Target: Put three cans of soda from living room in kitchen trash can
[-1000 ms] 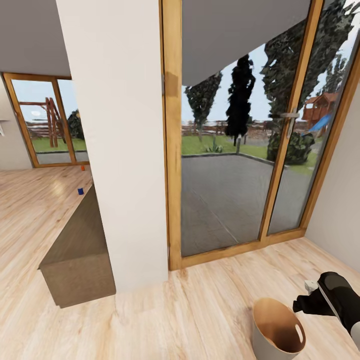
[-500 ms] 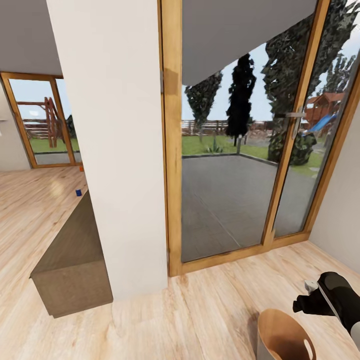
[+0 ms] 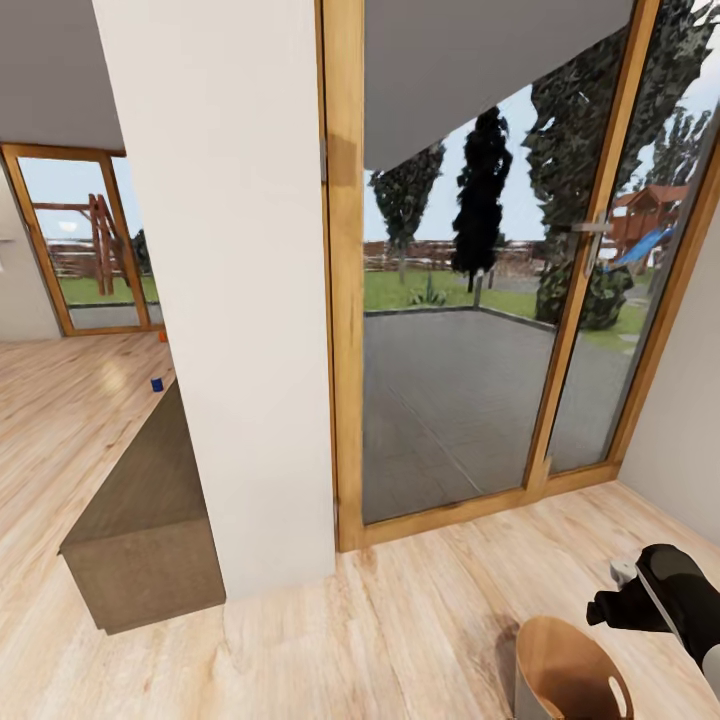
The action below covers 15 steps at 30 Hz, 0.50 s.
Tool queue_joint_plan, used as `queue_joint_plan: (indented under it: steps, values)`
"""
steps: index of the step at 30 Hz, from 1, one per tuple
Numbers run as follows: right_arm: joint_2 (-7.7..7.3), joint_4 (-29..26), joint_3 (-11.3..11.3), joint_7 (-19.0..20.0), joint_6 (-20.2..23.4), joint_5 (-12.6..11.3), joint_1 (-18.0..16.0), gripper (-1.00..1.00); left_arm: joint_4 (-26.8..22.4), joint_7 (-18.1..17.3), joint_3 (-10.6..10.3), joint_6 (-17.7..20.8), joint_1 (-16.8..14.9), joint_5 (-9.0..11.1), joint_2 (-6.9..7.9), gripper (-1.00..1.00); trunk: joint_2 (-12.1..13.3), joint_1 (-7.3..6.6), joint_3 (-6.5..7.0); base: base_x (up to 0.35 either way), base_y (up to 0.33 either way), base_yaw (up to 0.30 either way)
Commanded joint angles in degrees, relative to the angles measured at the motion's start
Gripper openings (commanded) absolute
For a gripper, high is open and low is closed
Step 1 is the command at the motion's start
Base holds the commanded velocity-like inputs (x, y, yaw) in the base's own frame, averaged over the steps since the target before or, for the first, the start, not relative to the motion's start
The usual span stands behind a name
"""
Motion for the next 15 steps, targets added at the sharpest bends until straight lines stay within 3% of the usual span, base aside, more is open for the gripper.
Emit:
queue_joint_plan:
  steps: [1,15]
  values:
    - [0.01,0.00,0.01,0.00,0.00,0.00,0.00,1.00,0.00,0.00,0.00,0.01,0.00,0.01,-0.01,1.00,-0.42,0.23,-0.18,0.000,0.000,0.000]
    - [-0.29,0.64,-0.15,0.00,-0.07,-0.03,0.00,1.00,0.04,-0.02,-0.02,0.07,0.00,-0.25,-0.05,1.00,-6.03,3.30,-2.70,0.000,0.000,0.000]
